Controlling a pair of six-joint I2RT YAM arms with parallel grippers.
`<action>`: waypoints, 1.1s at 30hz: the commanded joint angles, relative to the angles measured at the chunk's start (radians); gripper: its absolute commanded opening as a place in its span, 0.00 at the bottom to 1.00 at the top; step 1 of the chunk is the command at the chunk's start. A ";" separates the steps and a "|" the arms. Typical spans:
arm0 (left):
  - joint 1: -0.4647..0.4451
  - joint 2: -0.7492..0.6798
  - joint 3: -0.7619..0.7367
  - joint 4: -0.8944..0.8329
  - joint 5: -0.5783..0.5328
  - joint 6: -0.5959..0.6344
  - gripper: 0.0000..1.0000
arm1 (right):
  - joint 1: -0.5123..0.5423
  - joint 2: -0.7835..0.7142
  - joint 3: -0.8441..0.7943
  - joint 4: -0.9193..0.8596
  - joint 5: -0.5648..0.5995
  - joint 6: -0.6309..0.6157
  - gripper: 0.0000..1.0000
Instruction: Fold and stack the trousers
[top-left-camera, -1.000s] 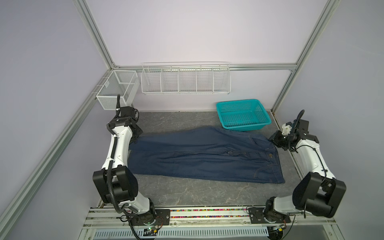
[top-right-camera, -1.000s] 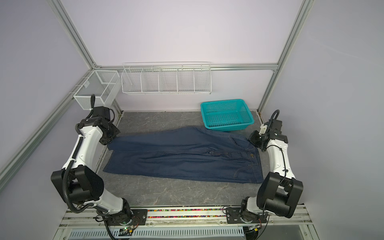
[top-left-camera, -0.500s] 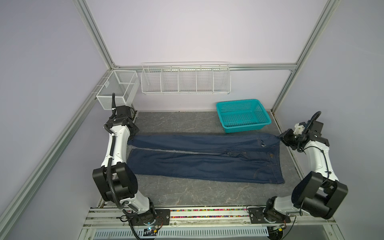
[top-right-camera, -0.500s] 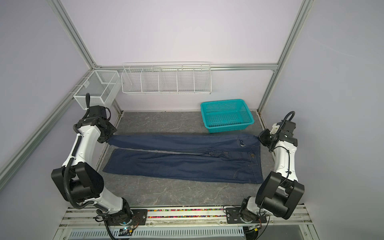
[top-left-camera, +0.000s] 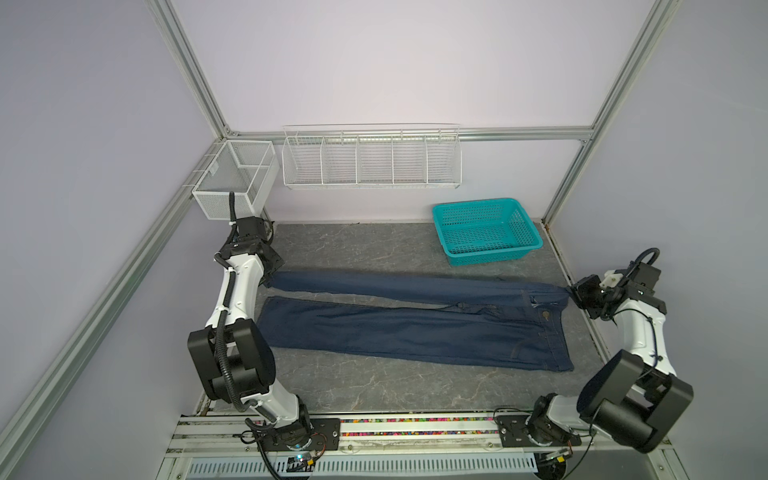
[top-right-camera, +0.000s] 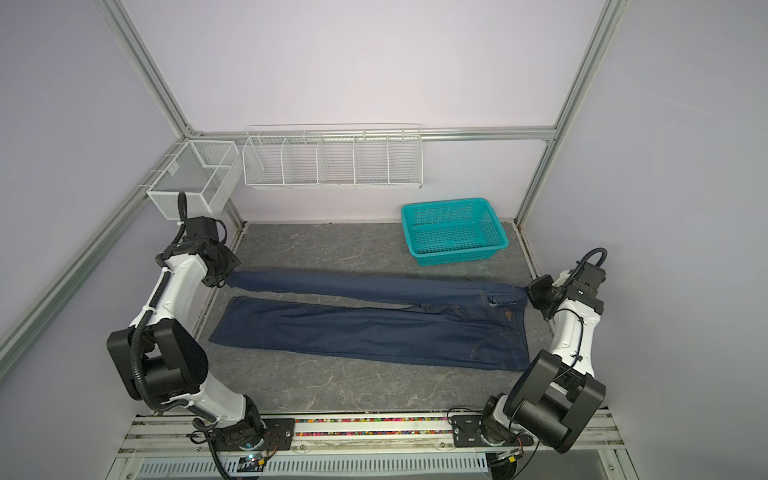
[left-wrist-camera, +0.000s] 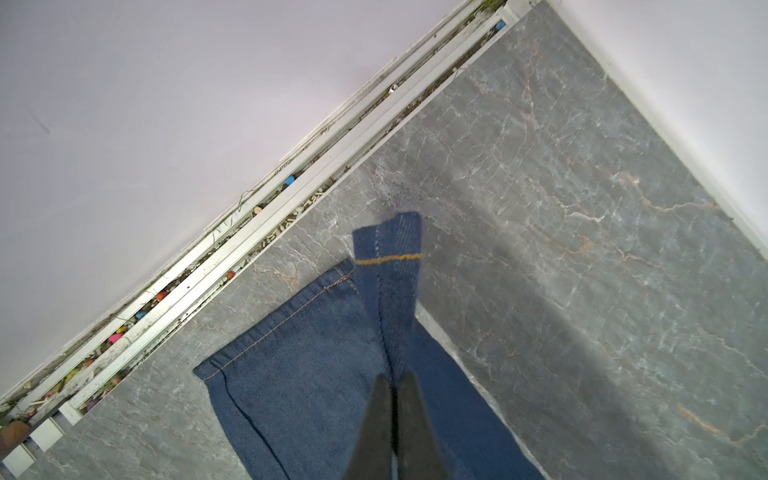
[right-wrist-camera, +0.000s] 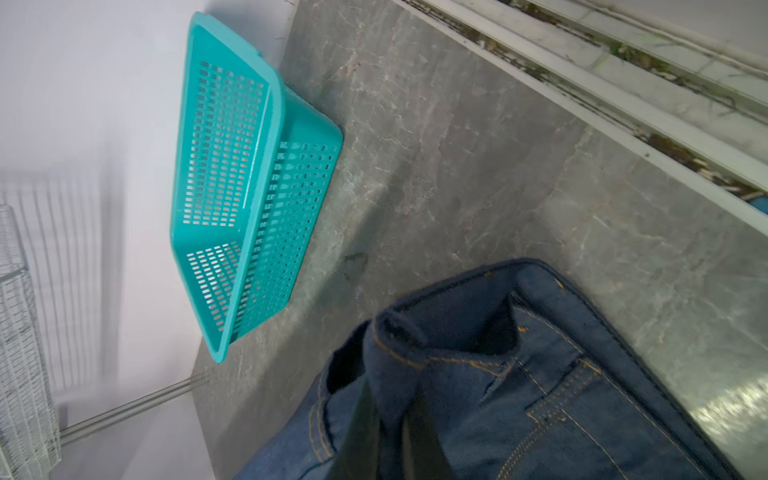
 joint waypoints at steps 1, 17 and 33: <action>0.020 -0.060 -0.055 0.030 -0.032 0.011 0.00 | -0.023 -0.047 -0.029 -0.048 0.089 -0.027 0.06; 0.047 -0.252 -0.150 0.035 -0.080 -0.052 0.00 | -0.068 -0.201 -0.085 -0.057 0.181 0.149 0.07; 0.051 -0.215 -0.399 0.153 -0.157 -0.052 0.00 | -0.046 -0.384 -0.361 -0.267 0.384 0.130 0.09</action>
